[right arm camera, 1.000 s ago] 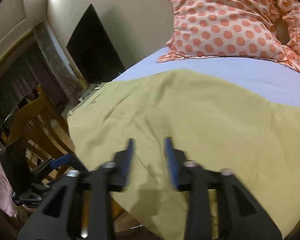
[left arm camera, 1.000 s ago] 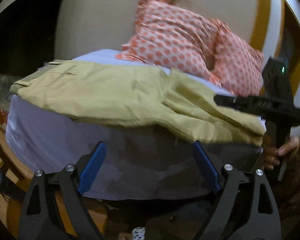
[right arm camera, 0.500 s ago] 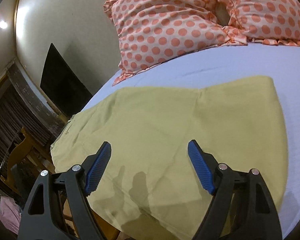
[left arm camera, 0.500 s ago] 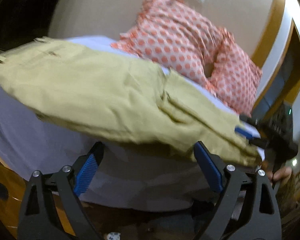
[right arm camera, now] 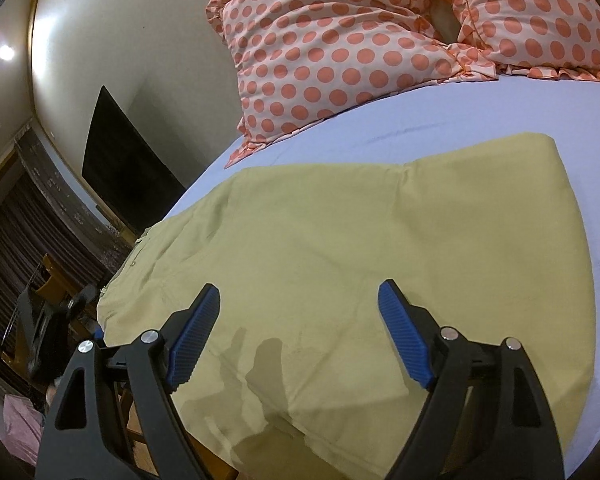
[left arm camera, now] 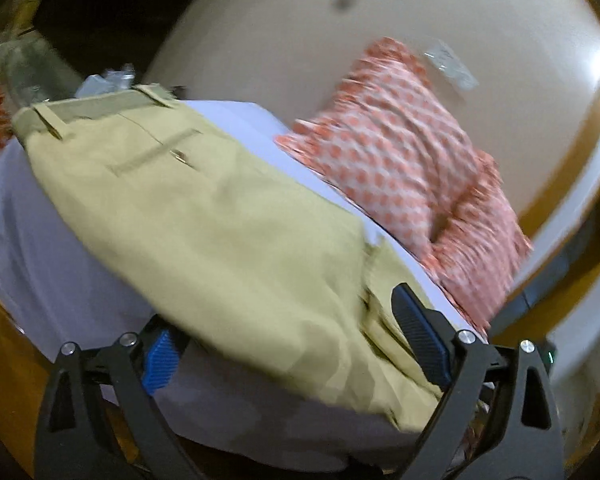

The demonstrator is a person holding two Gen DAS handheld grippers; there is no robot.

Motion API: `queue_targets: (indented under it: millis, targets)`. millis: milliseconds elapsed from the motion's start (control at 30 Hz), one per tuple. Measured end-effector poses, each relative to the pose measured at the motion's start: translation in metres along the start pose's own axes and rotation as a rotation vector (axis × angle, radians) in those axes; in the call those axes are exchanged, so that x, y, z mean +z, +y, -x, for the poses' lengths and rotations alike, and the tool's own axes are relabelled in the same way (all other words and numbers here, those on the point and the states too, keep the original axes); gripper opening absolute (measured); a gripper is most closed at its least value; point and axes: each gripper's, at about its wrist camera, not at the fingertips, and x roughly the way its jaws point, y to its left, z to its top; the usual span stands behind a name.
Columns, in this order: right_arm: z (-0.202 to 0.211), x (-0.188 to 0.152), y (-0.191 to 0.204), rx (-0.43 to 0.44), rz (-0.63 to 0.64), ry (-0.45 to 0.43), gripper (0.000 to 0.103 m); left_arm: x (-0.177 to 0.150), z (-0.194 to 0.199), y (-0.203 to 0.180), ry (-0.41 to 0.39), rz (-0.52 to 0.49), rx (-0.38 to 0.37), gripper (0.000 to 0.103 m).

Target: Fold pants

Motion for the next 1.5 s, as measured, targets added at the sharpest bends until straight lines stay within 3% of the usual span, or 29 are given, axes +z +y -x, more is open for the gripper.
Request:
queue_targets:
  millis: [67,167,233,267,333,467,600,667,733,867,933,967,1033,1100,1167,1300,1367,1400,1433,1500]
  targets:
    - [0.001,-0.001,-0.001,0.004,0.001,-0.002,0.083,0.017,-0.007,0.015,-0.011,0.053,0.071,0.088]
    - [0.001,-0.001,-0.003,0.014,-0.004,-0.007,0.083,0.04,-0.014,0.037,-0.007,0.149,0.131,0.063]
    - [0.002,-0.001,-0.005,0.022,-0.007,-0.008,0.083,0.05,-0.019,0.044,0.017,0.203,0.186,0.032]
    - [0.003,0.0,-0.006,0.028,-0.01,-0.009,0.083,0.054,-0.022,0.045,0.035,0.212,0.227,0.022]
    - [0.006,0.001,-0.008,0.033,-0.019,-0.009,0.083,0.059,-0.02,0.038,0.058,0.161,0.283,0.012]
    - [0.025,0.005,-0.019,0.037,-0.049,-0.04,0.085,0.069,-0.022,-0.04,0.021,-0.149,0.424,0.009]
    - [0.058,0.011,-0.039,-0.007,-0.088,-0.133,0.085,0.063,-0.036,-0.156,-0.043,-0.501,0.383,0.009]
    - [0.075,0.013,-0.052,-0.04,-0.12,-0.177,0.085,0.027,-0.049,-0.226,-0.066,-0.76,0.309,0.009]
    - [0.092,0.014,-0.068,-0.09,-0.155,-0.222,0.085,-0.027,-0.064,-0.277,-0.01,-0.979,0.173,0.011]
    - [0.119,0.011,-0.101,-0.163,-0.25,-0.284,0.086,-0.153,-0.093,-0.306,0.152,-1.367,0.033,0.012]
    - [0.127,0.01,-0.117,-0.172,-0.301,-0.292,0.086,-0.195,-0.102,-0.299,0.232,-1.475,-0.002,0.013]
    - [0.127,0.01,-0.123,-0.173,-0.319,-0.284,0.086,-0.211,-0.107,-0.294,0.301,-1.495,-0.023,0.014]
    - [0.125,0.01,-0.129,-0.162,-0.335,-0.263,0.086,-0.221,-0.107,-0.289,0.255,-1.512,0.004,0.016]
    - [0.116,0.011,-0.13,-0.15,-0.326,-0.227,0.085,-0.21,-0.103,-0.288,0.271,-1.458,-0.007,0.021]
    - [0.103,0.014,-0.13,-0.138,-0.31,-0.165,0.077,-0.193,-0.089,-0.285,0.279,-1.386,-0.052,0.027]
    - [0.073,0.023,-0.13,-0.168,-0.268,-0.062,0.062,-0.159,-0.049,-0.275,0.247,-1.291,-0.131,0.066]
    - [0.062,0.028,-0.13,-0.122,-0.264,-0.025,0.051,-0.126,-0.039,-0.264,0.245,-1.163,-0.165,0.073]
    - [0.057,0.028,-0.129,-0.095,-0.268,0.007,0.044,-0.109,-0.04,-0.256,0.237,-1.096,-0.156,0.075]
    - [0.053,0.029,-0.124,-0.098,-0.236,0.015,0.044,-0.091,-0.045,-0.249,0.225,-1.029,-0.127,0.077]
    - [0.051,0.029,-0.122,-0.102,-0.221,0.019,0.044,-0.054,-0.062,-0.228,0.199,-0.898,-0.01,0.078]
